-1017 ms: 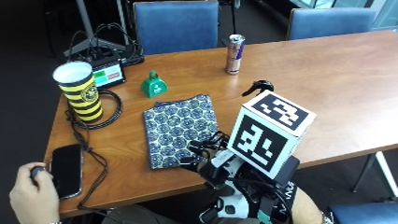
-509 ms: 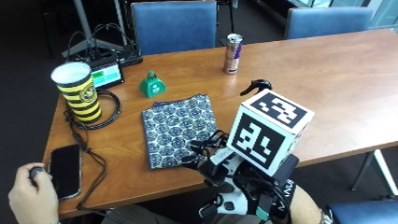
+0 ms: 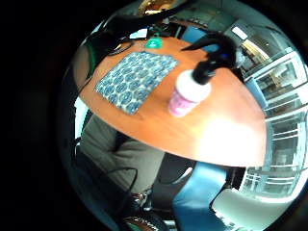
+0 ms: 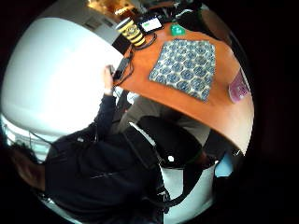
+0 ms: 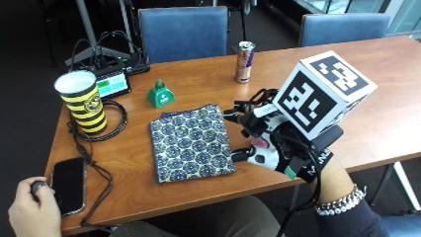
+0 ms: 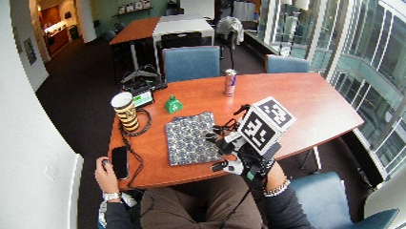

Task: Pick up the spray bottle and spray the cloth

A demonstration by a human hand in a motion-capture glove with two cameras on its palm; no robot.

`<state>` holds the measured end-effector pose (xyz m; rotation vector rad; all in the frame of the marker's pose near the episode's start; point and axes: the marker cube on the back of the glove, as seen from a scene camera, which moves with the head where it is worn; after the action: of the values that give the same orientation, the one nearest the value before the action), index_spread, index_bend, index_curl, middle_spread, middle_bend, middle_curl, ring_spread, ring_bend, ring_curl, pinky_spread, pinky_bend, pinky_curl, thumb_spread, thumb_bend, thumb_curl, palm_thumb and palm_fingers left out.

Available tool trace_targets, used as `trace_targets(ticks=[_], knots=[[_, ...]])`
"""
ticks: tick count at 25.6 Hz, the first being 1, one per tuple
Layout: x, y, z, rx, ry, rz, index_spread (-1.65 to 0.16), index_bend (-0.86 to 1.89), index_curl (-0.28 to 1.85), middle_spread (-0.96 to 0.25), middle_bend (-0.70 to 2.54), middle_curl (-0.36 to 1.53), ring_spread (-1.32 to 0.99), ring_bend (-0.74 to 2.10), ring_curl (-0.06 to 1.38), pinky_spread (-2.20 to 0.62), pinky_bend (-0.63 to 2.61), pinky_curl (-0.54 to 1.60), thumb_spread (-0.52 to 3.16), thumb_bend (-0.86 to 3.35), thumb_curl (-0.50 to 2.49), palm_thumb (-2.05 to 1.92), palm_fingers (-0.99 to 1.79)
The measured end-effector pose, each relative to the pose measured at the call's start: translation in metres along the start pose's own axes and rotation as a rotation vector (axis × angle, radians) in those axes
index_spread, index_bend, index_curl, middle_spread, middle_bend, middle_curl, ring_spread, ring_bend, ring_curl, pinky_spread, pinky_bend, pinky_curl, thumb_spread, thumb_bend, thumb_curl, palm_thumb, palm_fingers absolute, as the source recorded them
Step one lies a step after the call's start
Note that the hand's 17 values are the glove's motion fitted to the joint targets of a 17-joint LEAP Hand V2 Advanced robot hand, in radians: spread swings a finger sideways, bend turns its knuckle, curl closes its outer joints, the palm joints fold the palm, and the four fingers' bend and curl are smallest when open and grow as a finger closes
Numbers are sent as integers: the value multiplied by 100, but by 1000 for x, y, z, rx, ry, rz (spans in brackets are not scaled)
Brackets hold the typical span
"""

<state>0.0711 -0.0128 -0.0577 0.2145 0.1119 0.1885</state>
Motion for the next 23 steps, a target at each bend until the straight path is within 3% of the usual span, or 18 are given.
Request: trace_targets(ticks=[13,23], knots=[[67,-64,-6,159,-12,206,-41,14,30,-12,25,30,-10,40,28,18,18,26,104,-2,23,36,79],[106,-70,47,194,-400,304,-33,9,27,-15,29,35,-15,53,34,7,27,30,110,-1,24,41,112]])
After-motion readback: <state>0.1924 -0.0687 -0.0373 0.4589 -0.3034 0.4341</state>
